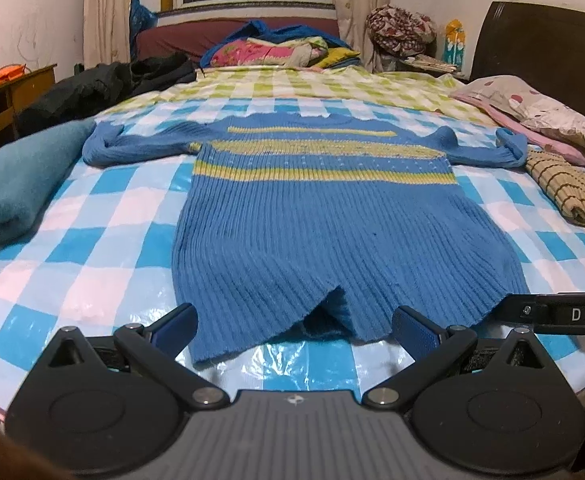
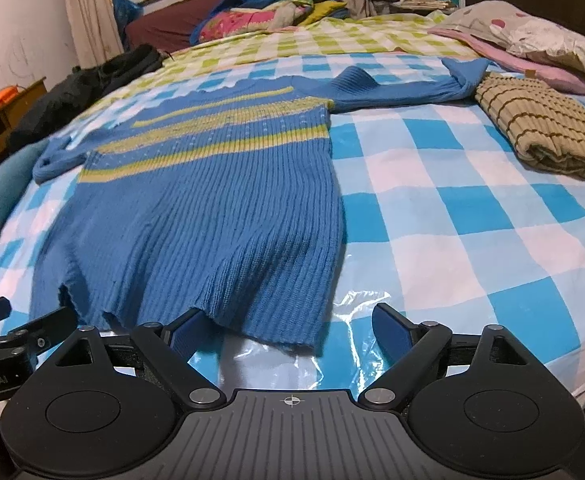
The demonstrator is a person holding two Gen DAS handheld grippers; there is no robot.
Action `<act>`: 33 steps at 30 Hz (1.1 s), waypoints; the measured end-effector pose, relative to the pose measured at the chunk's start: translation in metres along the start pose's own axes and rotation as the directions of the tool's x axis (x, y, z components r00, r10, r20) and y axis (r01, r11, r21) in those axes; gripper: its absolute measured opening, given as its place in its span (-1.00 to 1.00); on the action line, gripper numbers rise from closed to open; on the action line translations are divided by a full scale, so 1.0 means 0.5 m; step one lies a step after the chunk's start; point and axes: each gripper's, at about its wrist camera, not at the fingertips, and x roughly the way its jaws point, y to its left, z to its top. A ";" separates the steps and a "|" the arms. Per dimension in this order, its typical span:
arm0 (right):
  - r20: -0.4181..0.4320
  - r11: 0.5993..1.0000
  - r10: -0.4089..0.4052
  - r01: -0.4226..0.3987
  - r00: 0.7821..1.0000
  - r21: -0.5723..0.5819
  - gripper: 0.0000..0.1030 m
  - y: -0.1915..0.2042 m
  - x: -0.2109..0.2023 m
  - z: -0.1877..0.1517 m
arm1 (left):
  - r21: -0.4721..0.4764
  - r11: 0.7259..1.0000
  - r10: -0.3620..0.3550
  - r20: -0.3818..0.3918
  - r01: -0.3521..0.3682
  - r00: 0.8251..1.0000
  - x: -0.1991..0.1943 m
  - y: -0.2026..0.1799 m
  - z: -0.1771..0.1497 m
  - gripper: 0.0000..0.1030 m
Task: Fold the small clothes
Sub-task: 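Move the right gripper toward the sweater sleeve beside the beige cloth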
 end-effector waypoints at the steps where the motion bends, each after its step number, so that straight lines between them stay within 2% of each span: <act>1: 0.000 1.000 0.010 -0.010 1.000 0.005 0.72 -0.002 -0.002 0.001 | 0.003 1.000 -0.003 0.004 0.003 1.000 -0.001 0.000 0.000 1.00; 11: 0.009 0.999 0.034 -0.034 0.999 -0.008 0.70 -0.013 -0.020 0.010 | 0.005 1.000 -0.005 0.016 0.005 1.000 0.002 0.005 0.007 1.00; 15: 0.002 0.999 0.034 -0.034 0.999 0.037 0.43 -0.028 -0.009 0.022 | 0.010 1.000 0.021 0.055 -0.021 0.998 -0.004 0.013 0.014 1.00; 17: -0.005 0.998 0.038 -0.037 0.999 0.055 0.36 -0.032 0.001 0.026 | 0.011 0.999 0.038 0.060 -0.039 0.997 0.000 0.019 0.018 1.00; 22: -0.036 1.000 0.003 -0.002 0.999 0.028 0.03 -0.028 0.032 0.027 | -0.019 0.996 0.094 0.042 -0.093 0.995 0.029 0.041 0.028 1.00; 26: -0.039 0.999 -0.037 0.036 0.999 -0.035 -0.01 -0.017 0.038 0.031 | -0.020 0.984 0.175 0.020 -0.174 0.984 0.054 0.062 0.032 1.00; 30: -0.049 0.997 -0.052 0.049 0.997 -0.064 -0.01 -0.014 0.043 0.040 | -0.027 0.978 0.208 -0.025 -0.208 0.978 0.079 0.084 0.037 1.00; 33: -0.066 0.993 -0.076 0.070 0.995 -0.097 -0.02 -0.013 0.045 0.041 | 0.015 0.972 0.236 -0.082 -0.235 0.968 0.096 0.091 0.031 1.00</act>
